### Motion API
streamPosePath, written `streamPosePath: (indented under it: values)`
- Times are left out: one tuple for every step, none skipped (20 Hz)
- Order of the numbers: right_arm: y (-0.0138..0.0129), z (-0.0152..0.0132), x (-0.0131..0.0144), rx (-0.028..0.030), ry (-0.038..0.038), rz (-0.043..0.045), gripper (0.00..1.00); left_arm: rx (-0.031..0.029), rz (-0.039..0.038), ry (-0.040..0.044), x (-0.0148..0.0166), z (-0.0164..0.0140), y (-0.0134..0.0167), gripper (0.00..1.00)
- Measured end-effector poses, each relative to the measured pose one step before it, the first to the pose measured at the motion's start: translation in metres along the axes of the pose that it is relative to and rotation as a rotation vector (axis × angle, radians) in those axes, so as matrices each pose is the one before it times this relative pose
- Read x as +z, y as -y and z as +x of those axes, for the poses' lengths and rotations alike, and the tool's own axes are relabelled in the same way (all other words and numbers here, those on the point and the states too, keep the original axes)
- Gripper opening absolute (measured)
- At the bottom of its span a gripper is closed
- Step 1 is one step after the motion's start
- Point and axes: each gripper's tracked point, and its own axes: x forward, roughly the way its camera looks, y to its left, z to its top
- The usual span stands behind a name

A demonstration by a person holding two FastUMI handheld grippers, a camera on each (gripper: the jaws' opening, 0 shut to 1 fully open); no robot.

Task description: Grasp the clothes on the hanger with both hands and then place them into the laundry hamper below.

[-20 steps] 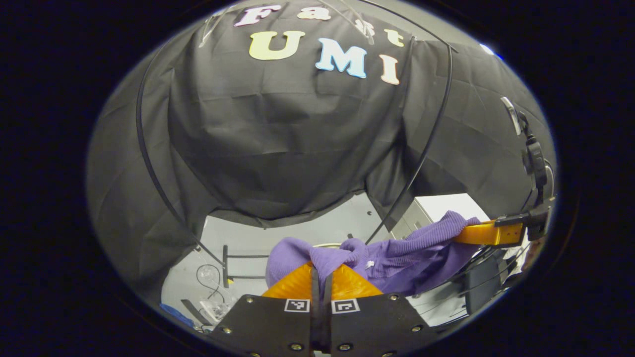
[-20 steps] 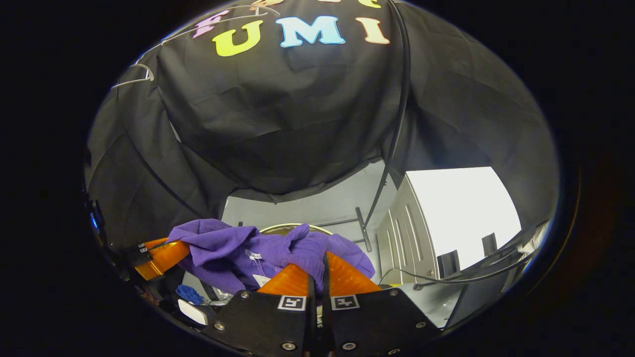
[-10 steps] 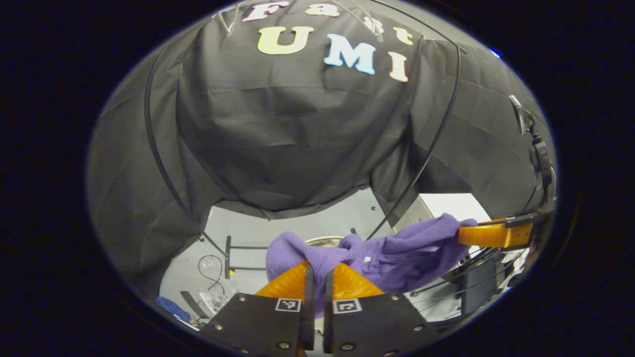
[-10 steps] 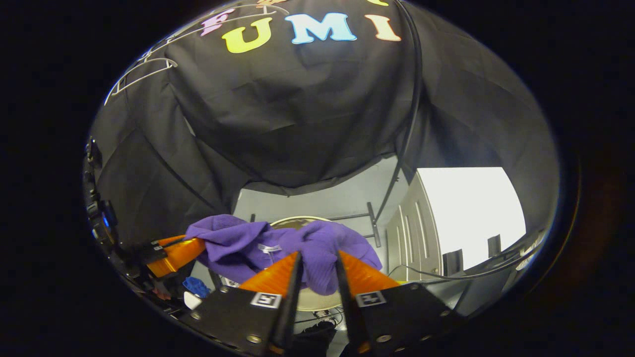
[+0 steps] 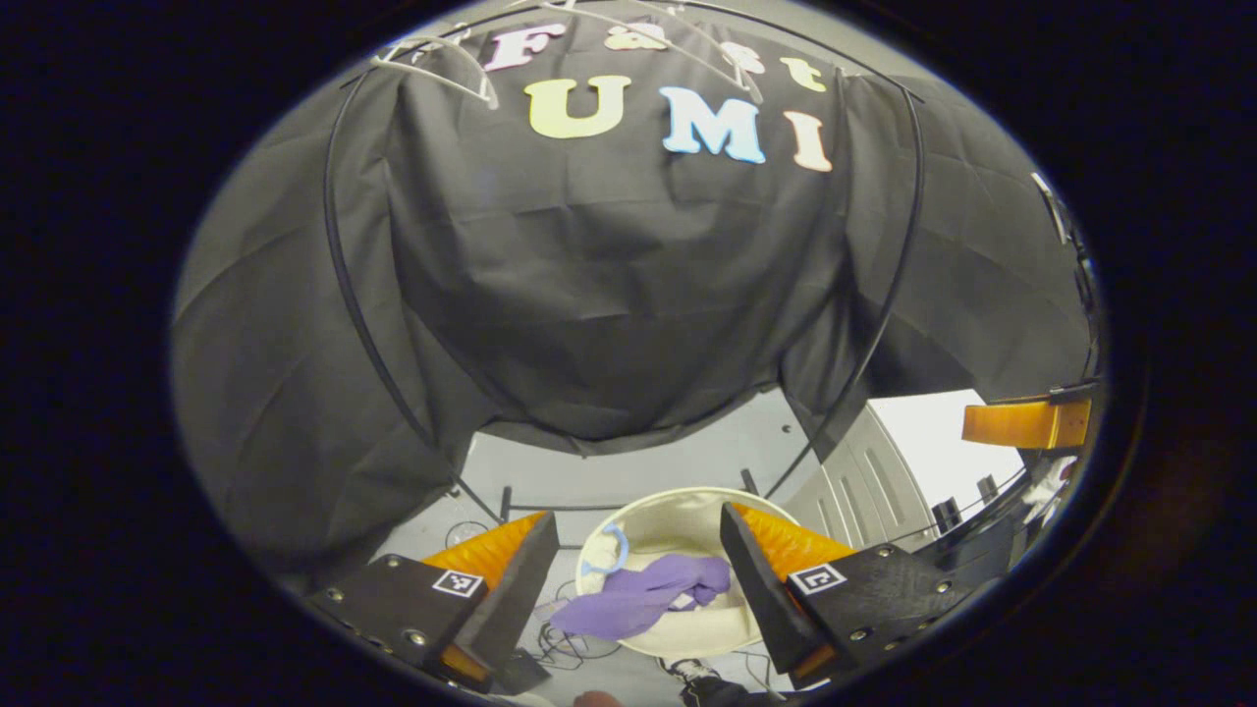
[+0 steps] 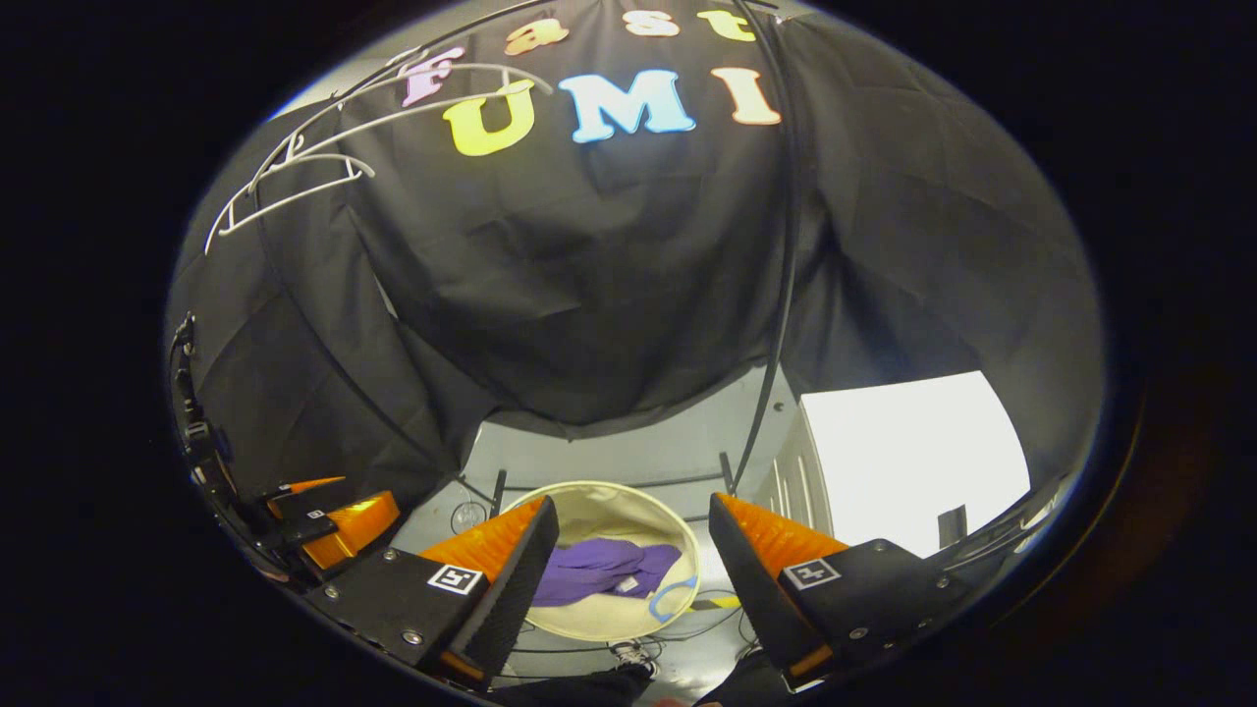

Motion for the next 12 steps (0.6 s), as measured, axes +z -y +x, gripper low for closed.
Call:
streamPosePath:
  values:
    - [0.00919, -0.00268, 0.01327, 0.00486, 0.02476, -0.00546, 0.95, 0.01763, -0.02136, 0.01164, 0.009, -0.0083, 0.00197, 0.96]
    - [0.00918, -0.00374, 0.01377, 0.00325, 0.02638, -0.01175, 0.95, 0.01923, -0.0231, 0.01155, 0.00954, -0.0106, 0.00318, 0.96]
    - [0.0105, -0.00449, 0.01219, 0.00118, 0.03046, -0.01417, 0.95, 0.0222, -0.02387, 0.01537, 0.01101, -0.0093, 0.00381, 0.96]
    - [0.01252, -0.00565, 0.01547, 0.00011, 0.03602, -0.01628, 0.95, 0.01955, -0.02326, 0.0209, 0.01042, -0.011, 0.00533, 0.96]
    - [0.01226, -0.00403, 0.01524, 0.00283, 0.03668, -0.01783, 0.95, 0.01881, -0.02161, 0.01953, 0.01178, -0.00878, 0.00684, 0.96]
    - [0.01054, -0.00377, 0.0171, 0.00423, 0.03495, -0.01717, 0.95, 0.01683, -0.01909, 0.01862, 0.00909, -0.01025, 0.00925, 1.0]
    - [0.01124, -0.00323, 0.01366, 0.00538, 0.0358, -0.01533, 0.95, 0.01592, -0.01781, 0.02154, 0.01423, -0.01043, 0.00849, 1.0]
    - [0.01216, -0.00417, 0.01525, 0.00253, 0.03739, -0.01155, 0.95, 0.01153, -0.01534, 0.02435, 0.01267, -0.00843, 0.00865, 1.0]
    - [0.01178, -0.00492, 0.01725, 0.00308, 0.03949, -0.00855, 0.95, 0.00967, -0.0157, 0.03182, 0.01497, -0.00764, 0.01156, 1.0]
    - [0.0105, -0.00476, 0.01741, 0.00508, 0.03923, -0.00446, 0.95, 0.00994, -0.01553, 0.04137, 0.01828, -0.01011, 0.01036, 1.0]
    - [0.0106, -0.00237, 0.0167, 0.00178, 0.04087, -0.00393, 0.95, 0.01051, -0.01737, 0.04699, 0.02071, -0.00749, 0.01237, 0.96]
    - [0.0114, -0.00403, 0.01731, 0.00144, 0.04148, -0.00529, 0.95, 0.00731, -0.01461, 0.04174, 0.01662, -0.00791, 0.00955, 0.98]
